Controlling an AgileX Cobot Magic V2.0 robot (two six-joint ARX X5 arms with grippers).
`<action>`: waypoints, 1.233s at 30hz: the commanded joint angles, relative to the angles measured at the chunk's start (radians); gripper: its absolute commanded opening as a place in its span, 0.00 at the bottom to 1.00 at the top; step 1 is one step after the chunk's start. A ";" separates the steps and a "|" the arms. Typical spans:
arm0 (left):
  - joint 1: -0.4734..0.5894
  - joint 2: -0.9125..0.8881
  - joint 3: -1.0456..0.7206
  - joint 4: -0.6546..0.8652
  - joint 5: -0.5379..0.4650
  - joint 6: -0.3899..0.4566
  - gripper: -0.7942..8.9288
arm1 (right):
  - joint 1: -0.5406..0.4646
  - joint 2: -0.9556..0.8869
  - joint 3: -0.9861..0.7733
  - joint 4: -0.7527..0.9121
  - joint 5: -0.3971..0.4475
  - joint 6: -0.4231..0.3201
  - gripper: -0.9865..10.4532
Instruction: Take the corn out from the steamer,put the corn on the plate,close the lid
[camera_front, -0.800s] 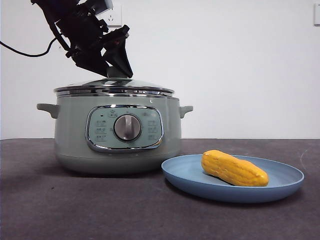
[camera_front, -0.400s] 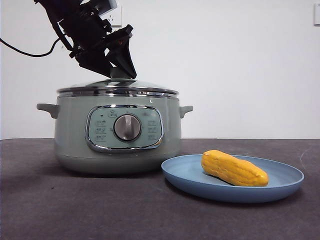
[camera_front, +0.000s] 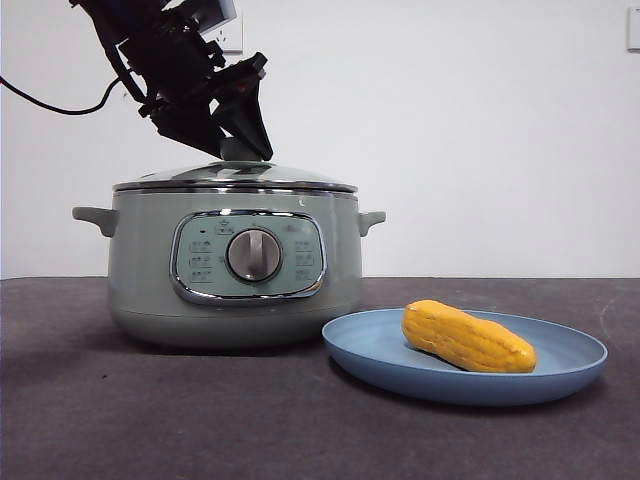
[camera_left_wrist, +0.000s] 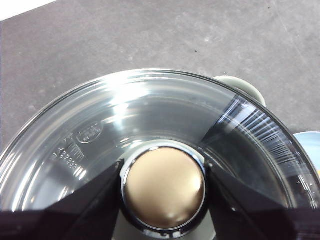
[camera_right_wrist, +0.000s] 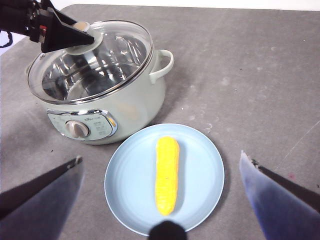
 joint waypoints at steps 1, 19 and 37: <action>-0.003 0.012 0.003 -0.010 0.001 0.014 0.07 | 0.002 -0.001 -0.008 0.006 0.002 0.011 0.61; -0.002 0.041 0.003 -0.063 0.002 0.006 0.62 | 0.002 -0.001 -0.008 0.005 -0.002 0.010 0.61; -0.002 -0.201 0.010 -0.132 0.002 0.006 0.62 | 0.002 -0.001 -0.008 0.005 -0.002 0.010 0.61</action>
